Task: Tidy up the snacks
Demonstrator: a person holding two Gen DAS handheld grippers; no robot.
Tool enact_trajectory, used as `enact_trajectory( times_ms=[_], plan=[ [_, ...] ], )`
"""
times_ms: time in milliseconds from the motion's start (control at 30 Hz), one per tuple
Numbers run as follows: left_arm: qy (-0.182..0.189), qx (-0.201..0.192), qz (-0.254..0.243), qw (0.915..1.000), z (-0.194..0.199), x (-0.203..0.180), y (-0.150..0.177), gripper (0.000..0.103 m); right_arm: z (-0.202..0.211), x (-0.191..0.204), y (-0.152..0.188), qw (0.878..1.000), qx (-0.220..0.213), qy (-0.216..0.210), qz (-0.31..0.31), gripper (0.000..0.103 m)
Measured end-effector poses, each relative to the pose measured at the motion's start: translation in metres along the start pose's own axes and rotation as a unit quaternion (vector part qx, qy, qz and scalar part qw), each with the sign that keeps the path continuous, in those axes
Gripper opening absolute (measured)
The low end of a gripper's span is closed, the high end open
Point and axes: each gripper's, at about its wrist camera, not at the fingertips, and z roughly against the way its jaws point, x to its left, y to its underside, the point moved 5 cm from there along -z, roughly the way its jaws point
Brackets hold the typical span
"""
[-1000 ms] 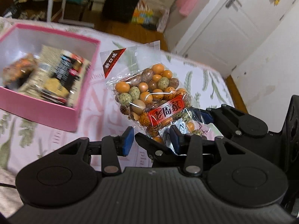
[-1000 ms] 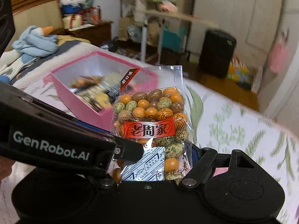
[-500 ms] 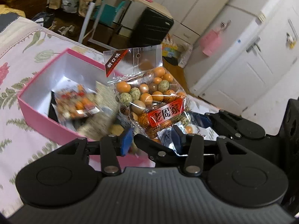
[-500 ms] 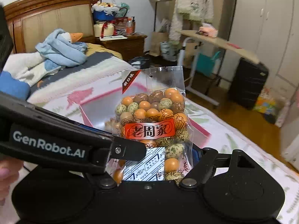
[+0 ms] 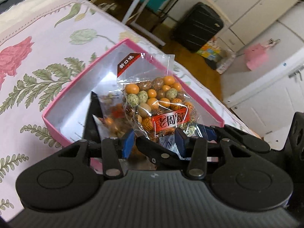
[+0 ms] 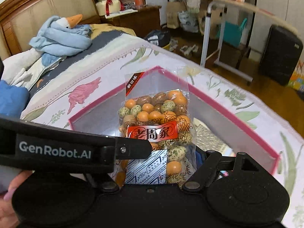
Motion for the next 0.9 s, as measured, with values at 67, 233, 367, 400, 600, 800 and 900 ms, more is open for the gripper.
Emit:
enact_trajectory(
  times_ms=[67, 233, 367, 400, 600, 800, 900],
  plan=[
    [-0.008, 0.000, 0.010, 0.9999, -0.008, 0.006, -0.005, 0.047, -0.011, -0.005, -0.003, 1.000, 0.004, -0.014, -0.020, 0.086],
    [-0.026, -0.010, 0.004, 0.9996, -0.017, 0.011, -0.012, 0.050, -0.023, -0.010, -0.005, 0.999, -0.005, -0.010, -0.032, 0.091],
    [-0.031, -0.015, -0.016, 0.9993, -0.016, 0.007, -0.006, 0.048, -0.017, -0.011, 0.002, 0.999, -0.010, -0.022, -0.040, 0.091],
    [-0.037, -0.017, -0.019, 0.9990, -0.016, 0.006, -0.005, 0.048, -0.013, -0.011, 0.006, 0.999, -0.015, -0.019, -0.039, 0.091],
    [-0.059, -0.046, -0.058, 0.9956, 0.002, -0.006, 0.005, 0.048, 0.033, -0.020, 0.027, 0.998, -0.058, -0.008, -0.035, 0.091],
    [-0.052, -0.065, -0.110, 0.9904, 0.026, -0.036, 0.029, 0.048, 0.084, -0.021, 0.059, 0.994, -0.104, 0.023, -0.022, 0.091],
    [-0.045, -0.066, -0.132, 0.9880, 0.037, -0.055, 0.038, 0.048, 0.110, -0.023, 0.074, 0.990, -0.133, 0.040, -0.012, 0.091]
  ],
)
